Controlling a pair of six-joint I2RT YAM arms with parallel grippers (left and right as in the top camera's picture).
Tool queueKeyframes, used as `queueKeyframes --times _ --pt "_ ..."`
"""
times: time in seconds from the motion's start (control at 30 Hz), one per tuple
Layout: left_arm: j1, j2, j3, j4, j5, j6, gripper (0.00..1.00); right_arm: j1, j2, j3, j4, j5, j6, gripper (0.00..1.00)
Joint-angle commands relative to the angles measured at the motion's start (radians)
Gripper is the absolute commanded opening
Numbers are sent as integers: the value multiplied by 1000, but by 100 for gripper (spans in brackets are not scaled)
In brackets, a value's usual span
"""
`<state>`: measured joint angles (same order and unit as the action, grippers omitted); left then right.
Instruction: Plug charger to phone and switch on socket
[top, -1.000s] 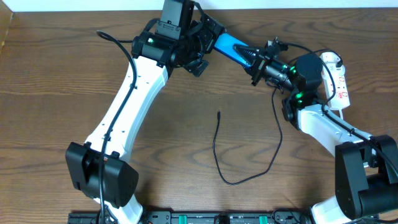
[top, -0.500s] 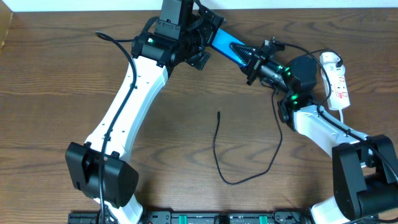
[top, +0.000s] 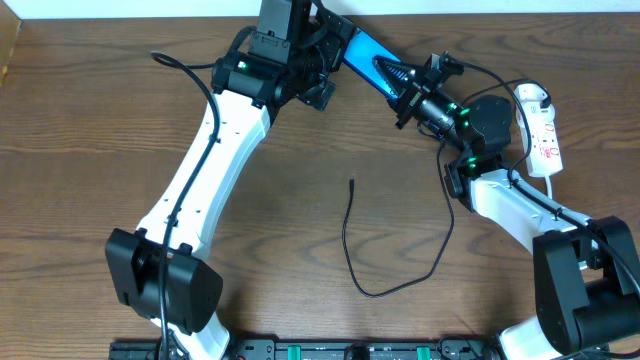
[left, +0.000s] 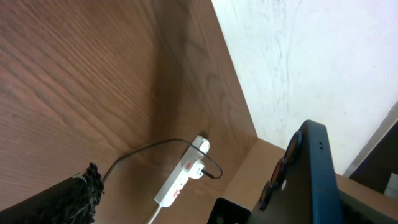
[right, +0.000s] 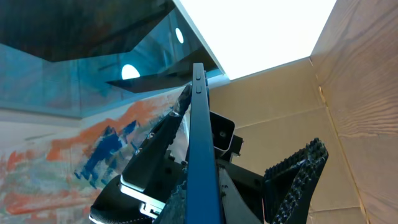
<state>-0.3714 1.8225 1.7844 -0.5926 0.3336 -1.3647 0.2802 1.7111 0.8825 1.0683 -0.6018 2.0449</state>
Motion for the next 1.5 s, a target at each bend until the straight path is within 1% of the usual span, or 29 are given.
queueKeyframes --times 0.0,0.1,0.17,0.23,0.6,1.03,1.23,1.3,1.33,1.47 --pt "1 1 3 2 -40 -2 98 10 -3 17 28 5 7 1" --pt "1 1 3 8 -40 4 94 10 -3 17 19 -18 7 1" --pt "1 1 3 26 -40 39 91 10 -3 17 11 -23 6 1" --pt "0 1 3 41 -40 79 91 10 -3 17 8 -32 7 1" --pt "-1 3 2 53 -39 202 91 10 -3 17 8 -56 6 1" --pt "-1 4 2 61 -40 201 91 10 -3 17 6 -60 6 1" --pt "0 3 2 54 -40 201 91 10 -3 17 -41 -66 6 1" --pt "0 4 2 48 -39 201 92 10 -3 17 -42 -66 6 1" --pt "-1 3 2 48 -40 201 100 10 -3 17 -41 -67 6 1" --pt "0 8 2 50 -42 201 99 10 -3 17 -54 -66 6 1"
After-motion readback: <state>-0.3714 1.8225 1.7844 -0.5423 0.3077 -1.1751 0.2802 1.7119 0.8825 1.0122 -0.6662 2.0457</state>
